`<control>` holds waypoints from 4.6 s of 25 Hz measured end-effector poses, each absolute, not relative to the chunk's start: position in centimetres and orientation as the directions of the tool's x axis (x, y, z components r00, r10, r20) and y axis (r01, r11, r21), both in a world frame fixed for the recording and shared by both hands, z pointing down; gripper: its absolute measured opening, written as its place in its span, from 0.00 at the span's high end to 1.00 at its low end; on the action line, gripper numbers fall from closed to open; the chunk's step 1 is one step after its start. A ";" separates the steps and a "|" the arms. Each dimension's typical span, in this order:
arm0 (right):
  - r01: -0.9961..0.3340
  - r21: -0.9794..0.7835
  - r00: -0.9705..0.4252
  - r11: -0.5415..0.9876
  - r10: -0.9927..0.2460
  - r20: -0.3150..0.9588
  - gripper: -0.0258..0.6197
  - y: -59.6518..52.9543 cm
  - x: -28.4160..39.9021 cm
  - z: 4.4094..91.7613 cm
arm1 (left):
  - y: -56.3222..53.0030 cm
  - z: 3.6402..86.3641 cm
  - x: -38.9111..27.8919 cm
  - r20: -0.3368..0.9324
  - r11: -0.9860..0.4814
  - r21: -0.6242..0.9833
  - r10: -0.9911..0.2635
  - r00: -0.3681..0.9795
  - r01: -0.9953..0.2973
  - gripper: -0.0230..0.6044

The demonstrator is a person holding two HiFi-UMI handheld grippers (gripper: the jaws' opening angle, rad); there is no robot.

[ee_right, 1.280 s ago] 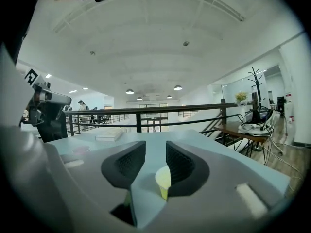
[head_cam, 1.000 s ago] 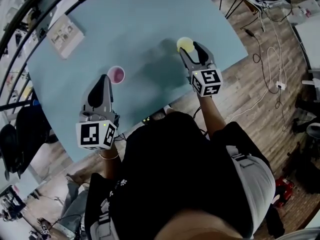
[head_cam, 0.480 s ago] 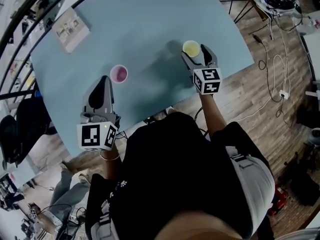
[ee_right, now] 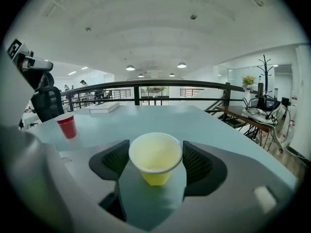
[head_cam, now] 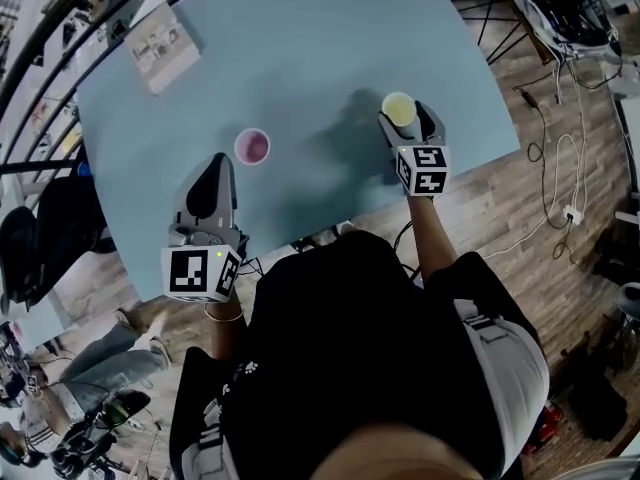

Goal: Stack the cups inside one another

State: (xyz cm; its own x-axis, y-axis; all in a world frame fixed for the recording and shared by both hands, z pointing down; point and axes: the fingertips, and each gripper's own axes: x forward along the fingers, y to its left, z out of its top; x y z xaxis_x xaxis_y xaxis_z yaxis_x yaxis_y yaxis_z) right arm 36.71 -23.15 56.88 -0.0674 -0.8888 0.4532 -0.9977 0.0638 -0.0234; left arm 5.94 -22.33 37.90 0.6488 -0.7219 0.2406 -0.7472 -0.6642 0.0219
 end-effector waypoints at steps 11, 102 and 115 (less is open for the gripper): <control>-0.995 -0.015 -0.092 0.095 -0.887 0.453 0.43 -23.9 35.6 55.6 | -22.3 37.5 4.5 0.221 -0.633 0.030 -0.750 0.623 -0.773 0.99; -0.649 -0.067 -0.697 0.758 -0.557 0.451 0.43 -26.1 3.6 53.9 | -16.0 37.2 -14.0 0.194 -0.241 0.049 -0.950 0.246 -0.969 0.99; -0.706 -0.139 -0.701 0.695 -0.655 0.283 0.46 -26.6 5.0 48.3 | -17.1 36.9 -13.9 0.171 -0.300 0.057 -0.937 0.305 -0.952 0.99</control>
